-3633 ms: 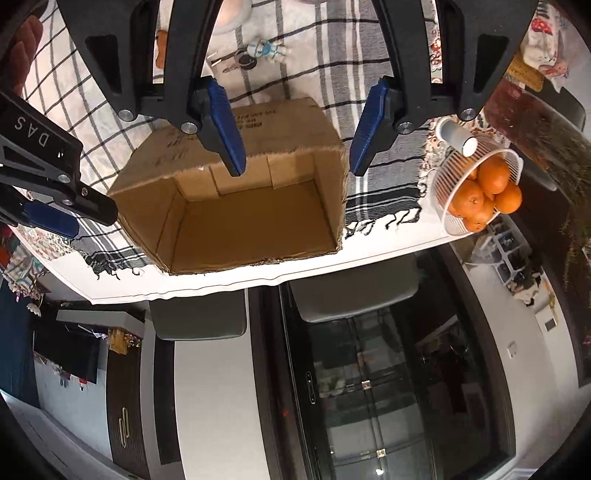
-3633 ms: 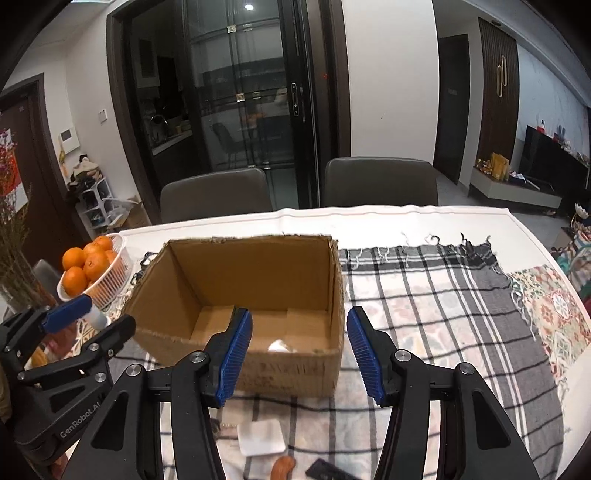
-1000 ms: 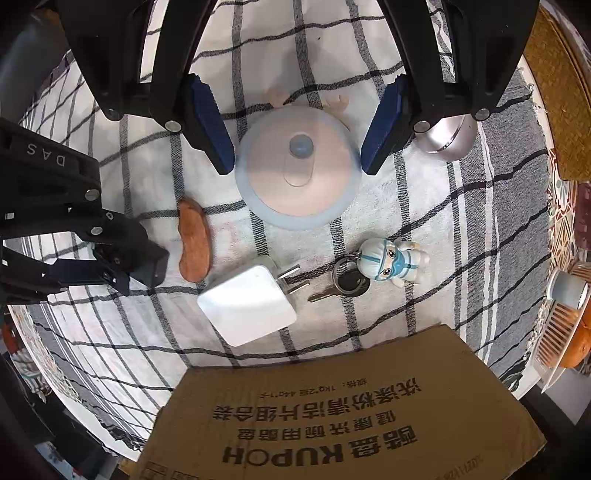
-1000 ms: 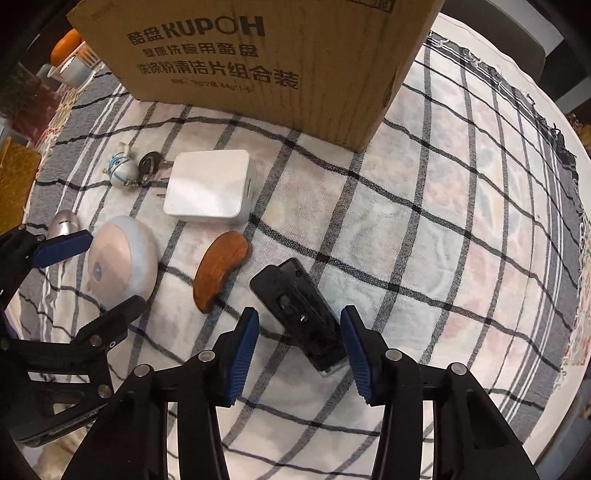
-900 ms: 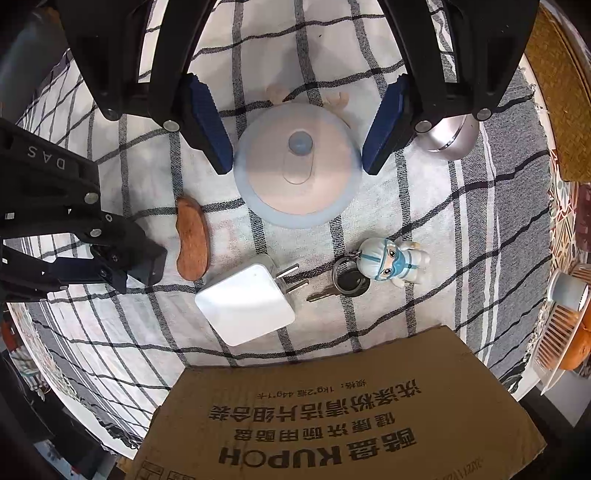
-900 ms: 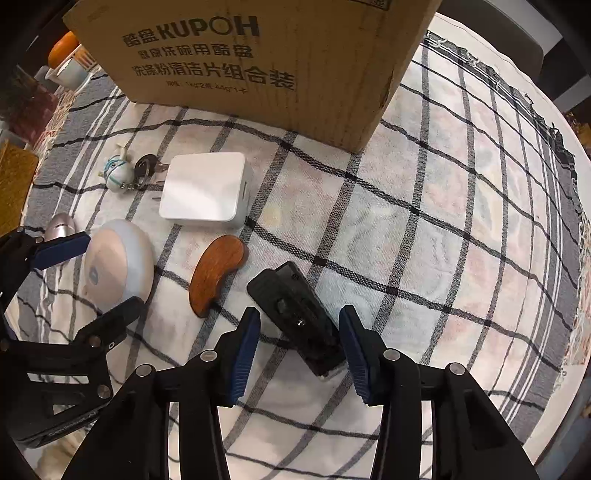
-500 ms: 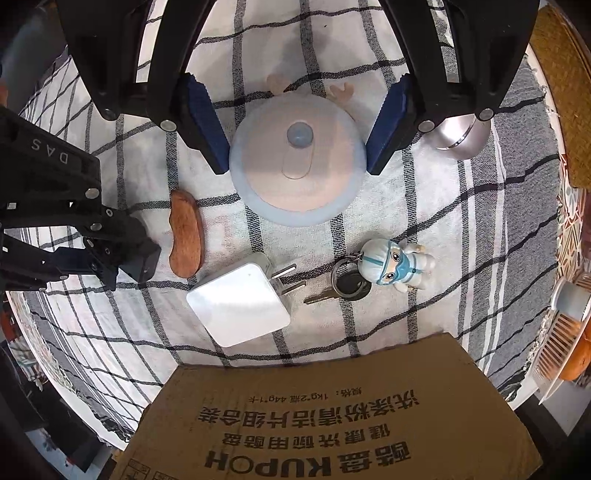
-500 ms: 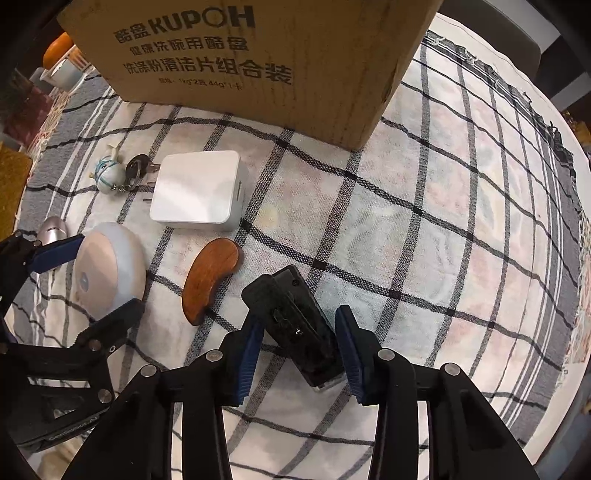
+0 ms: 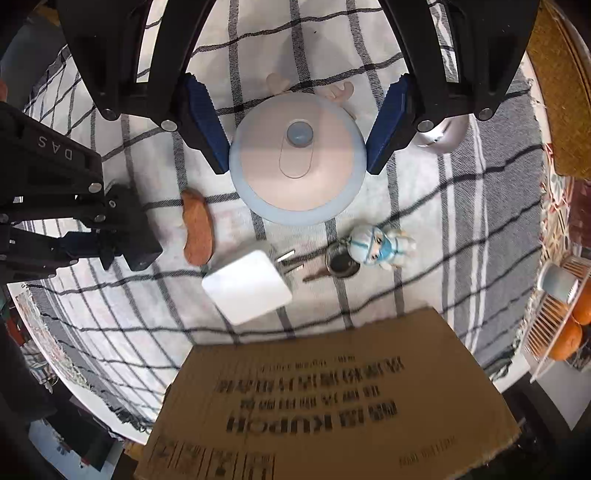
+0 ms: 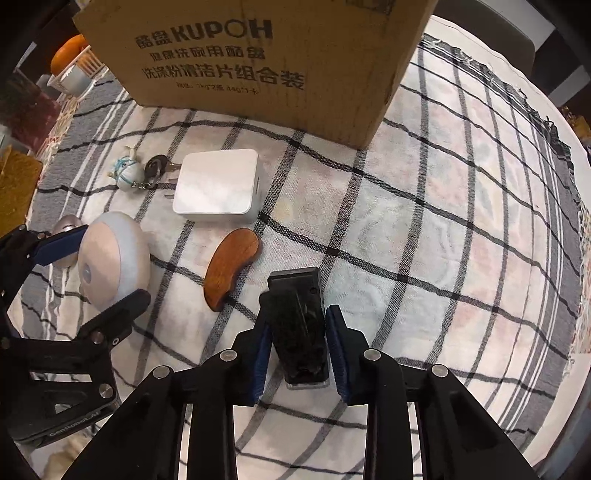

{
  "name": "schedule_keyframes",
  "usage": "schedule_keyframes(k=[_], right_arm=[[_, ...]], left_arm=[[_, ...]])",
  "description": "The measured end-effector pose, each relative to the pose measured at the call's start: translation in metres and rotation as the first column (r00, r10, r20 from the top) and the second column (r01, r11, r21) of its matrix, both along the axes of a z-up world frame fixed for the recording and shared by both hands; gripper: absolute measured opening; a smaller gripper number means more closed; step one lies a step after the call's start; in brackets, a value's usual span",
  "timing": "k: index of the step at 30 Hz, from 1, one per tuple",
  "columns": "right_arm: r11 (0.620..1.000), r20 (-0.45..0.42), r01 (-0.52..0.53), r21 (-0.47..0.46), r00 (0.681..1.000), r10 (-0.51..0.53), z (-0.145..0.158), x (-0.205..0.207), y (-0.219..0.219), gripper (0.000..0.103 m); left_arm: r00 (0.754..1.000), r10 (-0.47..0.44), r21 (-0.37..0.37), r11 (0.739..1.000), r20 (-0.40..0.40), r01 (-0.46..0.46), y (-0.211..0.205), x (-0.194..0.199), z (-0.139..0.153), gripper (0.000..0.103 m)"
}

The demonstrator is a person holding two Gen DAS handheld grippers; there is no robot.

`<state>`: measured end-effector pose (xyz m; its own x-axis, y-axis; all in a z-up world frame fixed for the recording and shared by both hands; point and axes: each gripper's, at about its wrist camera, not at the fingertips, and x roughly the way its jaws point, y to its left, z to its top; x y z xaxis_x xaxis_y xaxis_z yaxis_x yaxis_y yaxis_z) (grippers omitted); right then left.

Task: Organize rigid objects
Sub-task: 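Close the left tool on the pink lamp while the right tool grasps the black clip holder, then lift the lamp with the left tool while the right tool carries the holder into the box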

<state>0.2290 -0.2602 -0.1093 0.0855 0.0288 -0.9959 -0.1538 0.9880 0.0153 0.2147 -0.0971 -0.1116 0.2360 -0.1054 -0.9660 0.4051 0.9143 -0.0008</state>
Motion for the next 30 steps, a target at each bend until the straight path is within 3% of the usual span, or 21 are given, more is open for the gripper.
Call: schedule_keyframes(k=[20,30], right_arm=[[0.995,0.108,0.047,0.085,0.993,-0.056,0.059,-0.016,-0.011,0.029],[0.987,0.221,0.060,0.146,0.971,-0.092,0.096,-0.004,0.004,0.029]], left_arm=[[0.990,0.005,-0.042,0.999,0.144,0.002,-0.005,0.000,0.054,0.074],[0.969,0.031,-0.063,0.998,0.244,-0.017,0.009,0.014,0.100,0.074]])
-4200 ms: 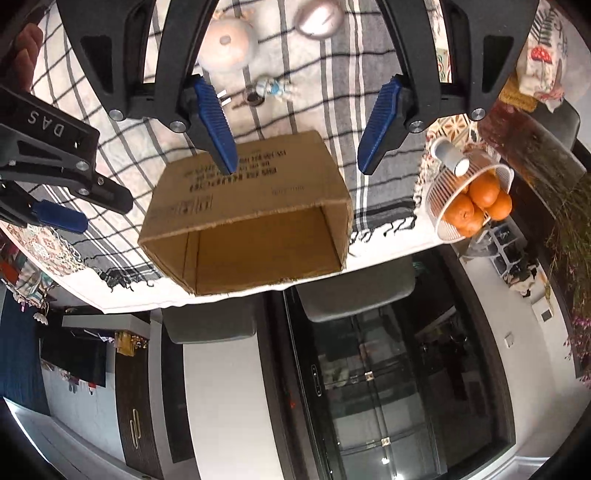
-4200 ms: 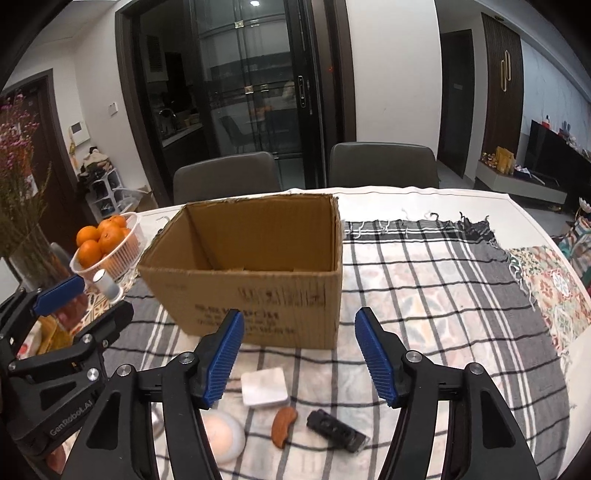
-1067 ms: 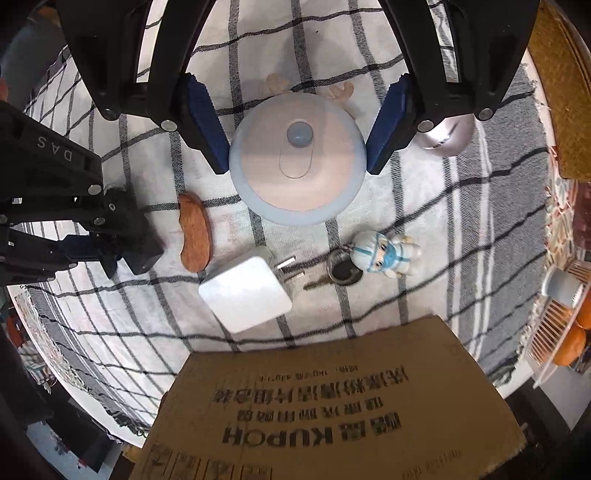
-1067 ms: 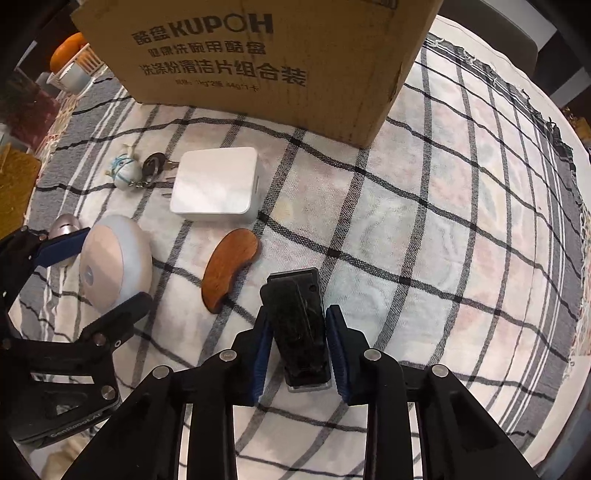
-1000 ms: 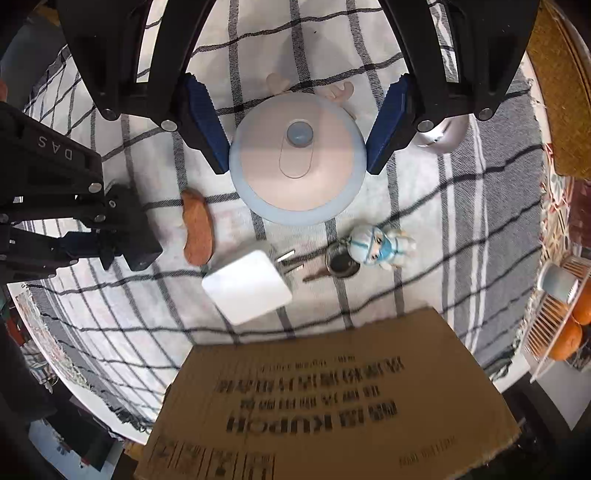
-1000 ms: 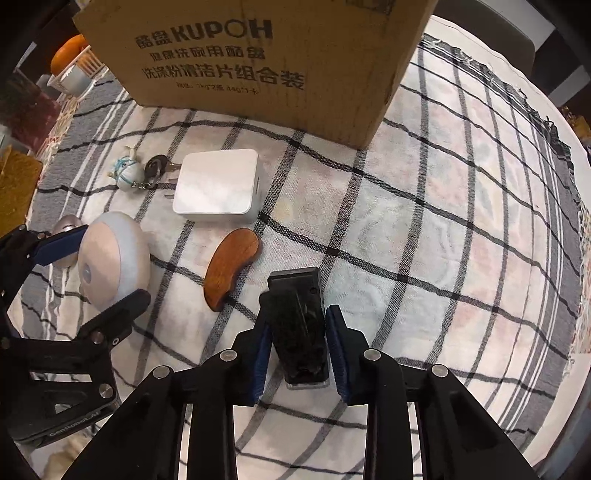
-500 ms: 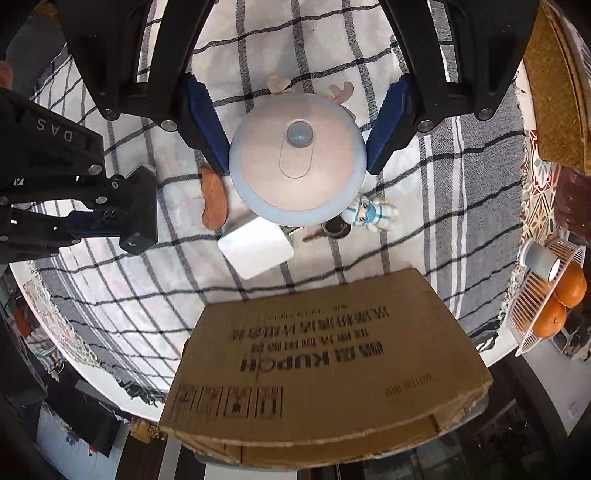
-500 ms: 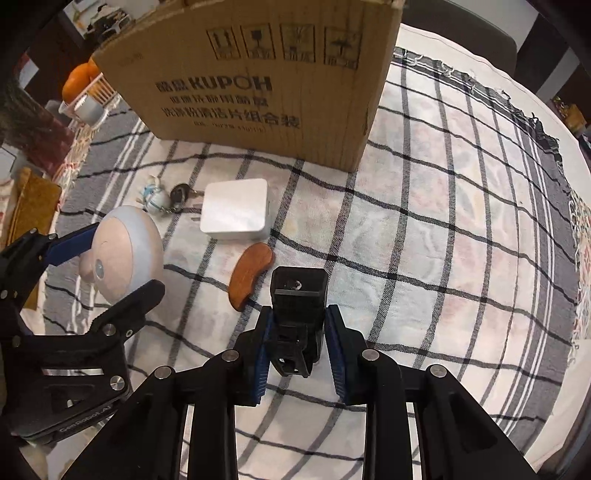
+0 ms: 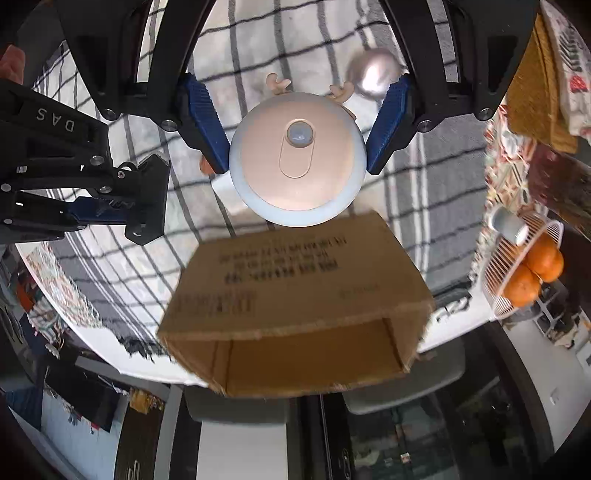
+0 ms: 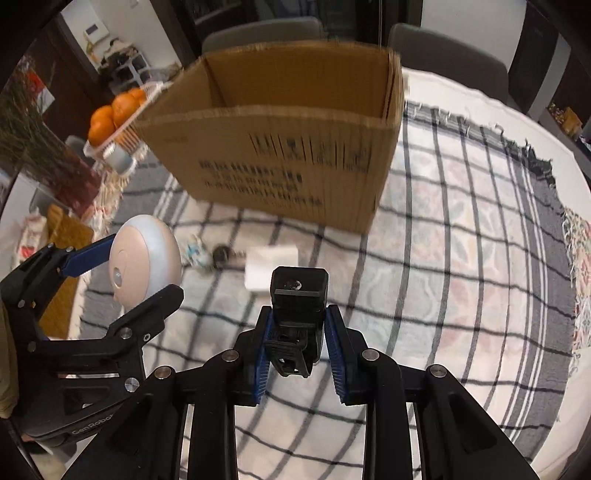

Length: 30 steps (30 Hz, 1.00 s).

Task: Organize rigid objects
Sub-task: 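Lift the lamp with the left tool while the right tool carries the holder into the box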

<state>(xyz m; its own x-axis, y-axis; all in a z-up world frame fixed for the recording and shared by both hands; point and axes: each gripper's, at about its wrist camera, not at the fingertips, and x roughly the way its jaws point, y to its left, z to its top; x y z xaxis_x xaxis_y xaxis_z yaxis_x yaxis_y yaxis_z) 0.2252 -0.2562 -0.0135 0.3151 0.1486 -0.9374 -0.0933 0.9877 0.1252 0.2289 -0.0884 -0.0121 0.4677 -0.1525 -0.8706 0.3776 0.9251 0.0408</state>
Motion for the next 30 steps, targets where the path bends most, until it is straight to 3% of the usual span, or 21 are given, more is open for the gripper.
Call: schedule_keyframes(k=[15,23,30], right_arm=[[0.997,0.191,0.056,0.060,0.979,-0.067,0.077,0.037,0.005,0.029],[0.994,0.247,0.086,0.066,0.964,-0.100,0.102,0.059,0.005,0.029],[0.991,0.242,0.102,0.083,0.963,-0.119,0.102,0.087,0.001,0.029]], left_arm=[[0.990,0.026,-0.062,0.998,0.140,-0.018,0.017,0.033,0.076,0.074],[0.983,0.030,-0.060,0.998,0.183,-0.019,0.015,0.061,0.096,0.074],[0.986,0.032,-0.075,0.997,0.167,-0.019,0.012,0.091,0.095,0.074]])
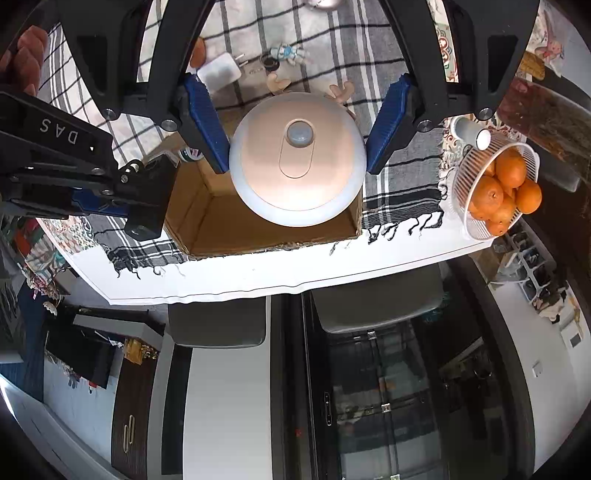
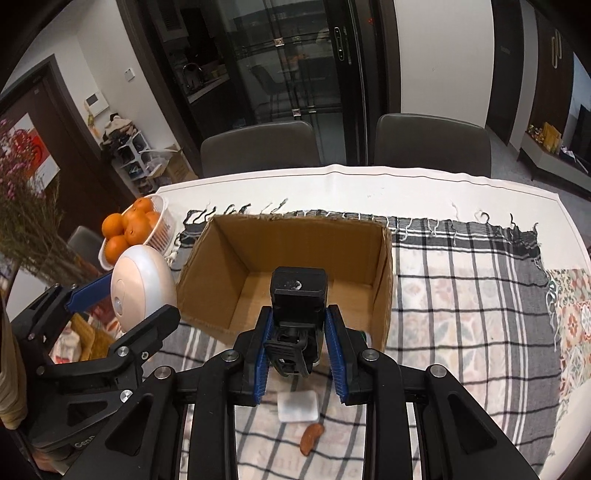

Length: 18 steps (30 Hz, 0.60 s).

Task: Organize rigid objects
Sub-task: 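Lift the lamp with the left tool while the right tool carries the holder into the box, then open the left tool inside the box while the right tool releases the holder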

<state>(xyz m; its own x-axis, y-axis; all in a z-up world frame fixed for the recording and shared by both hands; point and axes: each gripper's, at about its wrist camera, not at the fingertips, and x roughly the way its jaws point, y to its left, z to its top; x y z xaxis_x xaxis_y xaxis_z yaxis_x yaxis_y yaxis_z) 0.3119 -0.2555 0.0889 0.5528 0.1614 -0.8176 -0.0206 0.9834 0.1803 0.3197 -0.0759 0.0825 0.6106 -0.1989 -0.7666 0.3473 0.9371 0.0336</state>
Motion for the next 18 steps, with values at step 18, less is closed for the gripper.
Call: schedule_keyframes(k=[18], right_arm=[[0.999,-0.119,0.033,-0.007,0.992,-0.033,-0.040,0.052,-0.014,0.029]], left_arm=[[0.993,0.009,0.006,1.000,-0.119,-0.009,-0.015,0.063,-0.044,0.074]])
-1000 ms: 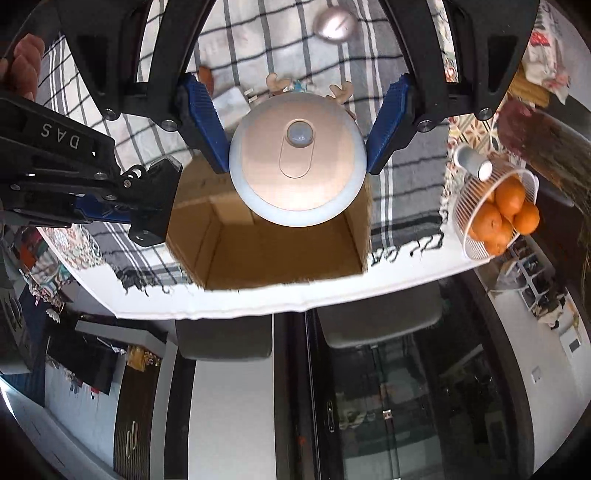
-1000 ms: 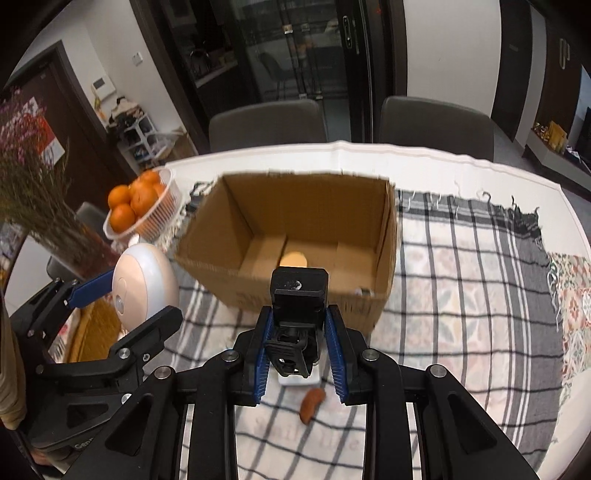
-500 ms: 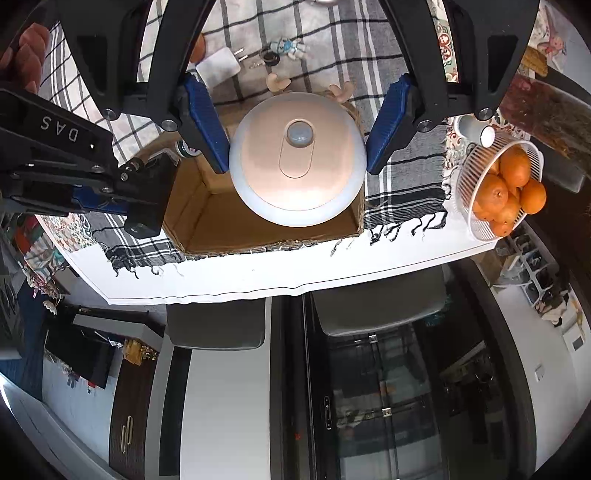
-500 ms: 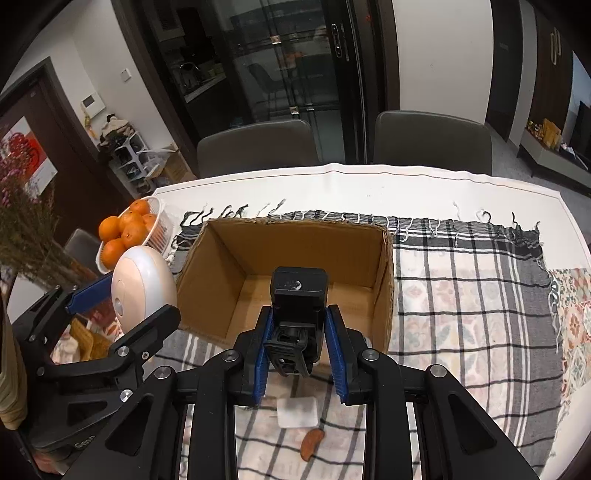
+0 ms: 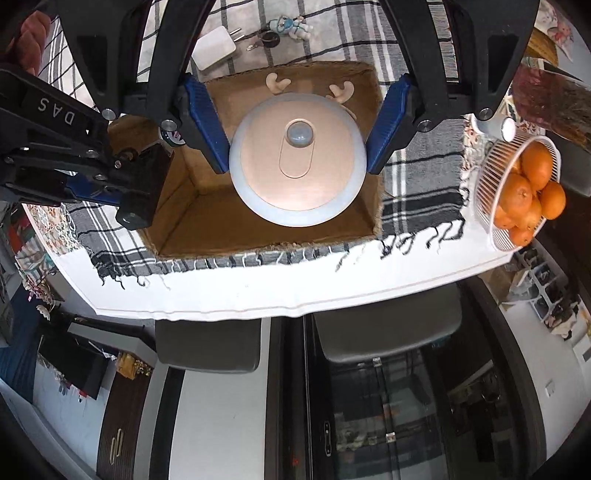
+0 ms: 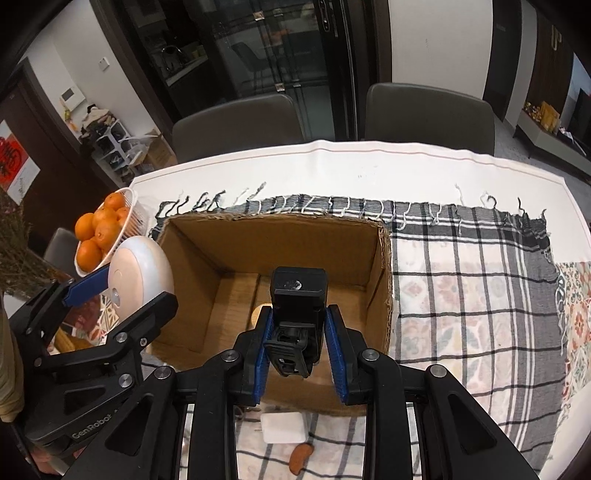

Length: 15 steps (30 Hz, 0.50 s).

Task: Organize rigid objects
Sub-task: 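Open the left tool inside the box while the right tool releases the holder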

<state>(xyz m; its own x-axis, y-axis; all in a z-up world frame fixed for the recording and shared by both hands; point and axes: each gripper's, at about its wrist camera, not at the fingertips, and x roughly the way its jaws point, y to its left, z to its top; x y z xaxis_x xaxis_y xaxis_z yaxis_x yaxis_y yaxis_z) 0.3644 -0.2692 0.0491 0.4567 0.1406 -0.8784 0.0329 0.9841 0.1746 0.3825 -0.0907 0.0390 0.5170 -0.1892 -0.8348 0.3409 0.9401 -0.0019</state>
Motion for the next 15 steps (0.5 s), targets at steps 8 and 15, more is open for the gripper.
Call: schedule_keyframes(k=[8,15], right_arm=[[1.000,-0.005,0.004,-0.005,1.000,-0.004,-0.011,0.001,0.001,0.032],[0.999,0.025,0.003,-0.033,1.000,-0.002,-0.002,-0.013,0.003,0.033]], left_arm=[[1.000,0.013,0.017,1.000,-0.021,-0.013,-0.002,-0.002,-0.016,0.075],[0.999,0.031,0.033,0.999,0.040,-0.032,0.005,-0.024,0.001,0.081]])
